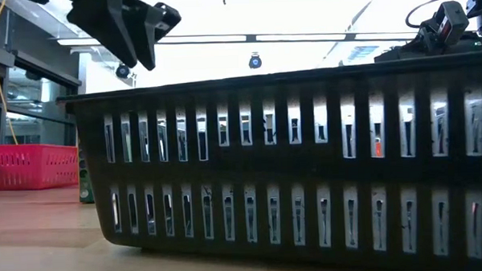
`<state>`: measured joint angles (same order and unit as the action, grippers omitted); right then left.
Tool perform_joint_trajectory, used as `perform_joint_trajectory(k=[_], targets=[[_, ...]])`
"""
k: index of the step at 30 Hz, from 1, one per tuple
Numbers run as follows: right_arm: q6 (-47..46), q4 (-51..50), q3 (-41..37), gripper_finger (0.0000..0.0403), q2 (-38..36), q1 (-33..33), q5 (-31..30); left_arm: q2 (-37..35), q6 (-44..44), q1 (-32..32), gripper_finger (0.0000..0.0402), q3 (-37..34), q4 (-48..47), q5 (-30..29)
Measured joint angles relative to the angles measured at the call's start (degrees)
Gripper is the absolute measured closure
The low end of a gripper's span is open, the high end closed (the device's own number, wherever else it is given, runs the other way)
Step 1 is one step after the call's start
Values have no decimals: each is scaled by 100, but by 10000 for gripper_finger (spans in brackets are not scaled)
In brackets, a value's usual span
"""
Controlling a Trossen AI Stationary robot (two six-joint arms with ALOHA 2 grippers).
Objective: Pick & Place Office Desk Supplies
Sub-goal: Put the crayon box into the black bin
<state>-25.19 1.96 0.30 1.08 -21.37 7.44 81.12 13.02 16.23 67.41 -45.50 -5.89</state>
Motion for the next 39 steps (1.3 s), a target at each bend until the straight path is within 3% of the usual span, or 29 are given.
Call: perform_joint_trajectory(k=[7,18,31,39], targets=[[-2,0,1,272,0,-2,0,133,1361,219,291,176,-329,13],[-2,0,2,272,0,-2,0,133,2349,516,291,178,-475,11],[0,0,2,272,0,0,0,133,2318,544,287,178,-763,71],[0,2,0,272,0,0,0,133,2445,516,228,178,-832,306]])
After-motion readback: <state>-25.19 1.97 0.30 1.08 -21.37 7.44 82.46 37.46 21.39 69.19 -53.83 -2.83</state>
